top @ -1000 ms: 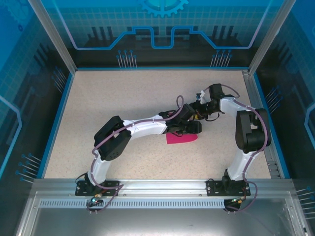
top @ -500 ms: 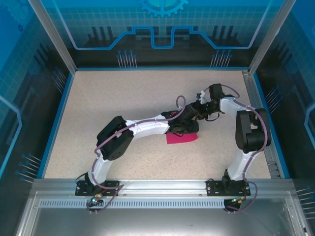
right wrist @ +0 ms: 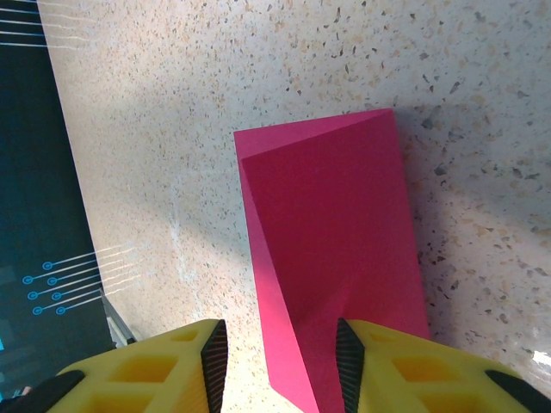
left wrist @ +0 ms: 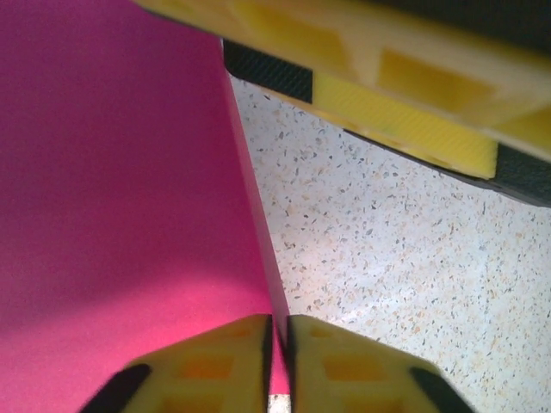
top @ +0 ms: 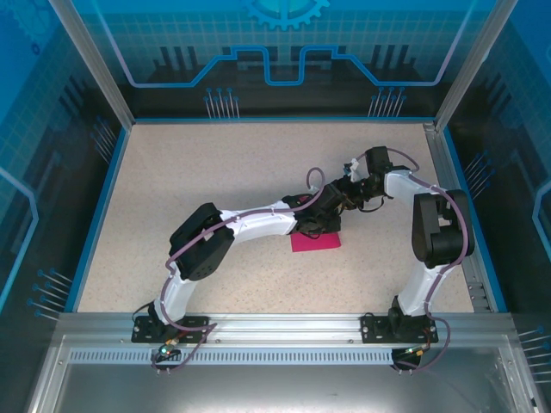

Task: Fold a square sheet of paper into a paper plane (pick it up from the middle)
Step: First fold the square sheet of paper in half at the center of the table.

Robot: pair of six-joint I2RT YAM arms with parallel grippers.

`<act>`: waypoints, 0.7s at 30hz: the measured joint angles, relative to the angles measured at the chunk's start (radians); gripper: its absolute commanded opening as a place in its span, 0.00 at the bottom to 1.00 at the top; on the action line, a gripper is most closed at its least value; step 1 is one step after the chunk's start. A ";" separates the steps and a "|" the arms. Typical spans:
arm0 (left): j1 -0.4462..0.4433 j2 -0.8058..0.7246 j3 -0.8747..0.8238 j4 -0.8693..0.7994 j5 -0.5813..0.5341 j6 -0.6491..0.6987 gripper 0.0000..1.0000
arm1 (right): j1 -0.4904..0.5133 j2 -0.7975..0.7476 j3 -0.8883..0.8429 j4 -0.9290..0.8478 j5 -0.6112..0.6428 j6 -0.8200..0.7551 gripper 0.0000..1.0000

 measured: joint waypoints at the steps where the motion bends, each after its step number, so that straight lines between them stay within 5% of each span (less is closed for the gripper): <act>1: 0.000 0.000 -0.004 0.001 -0.005 -0.001 0.03 | 0.000 0.000 0.000 0.000 0.000 0.000 0.41; 12: 0.007 -0.075 -0.164 0.058 -0.013 -0.003 0.00 | -0.007 -0.024 -0.004 -0.001 0.002 0.000 0.46; 21: 0.098 -0.209 -0.381 0.220 0.125 0.001 0.00 | -0.047 -0.157 -0.068 -0.006 0.004 -0.013 0.47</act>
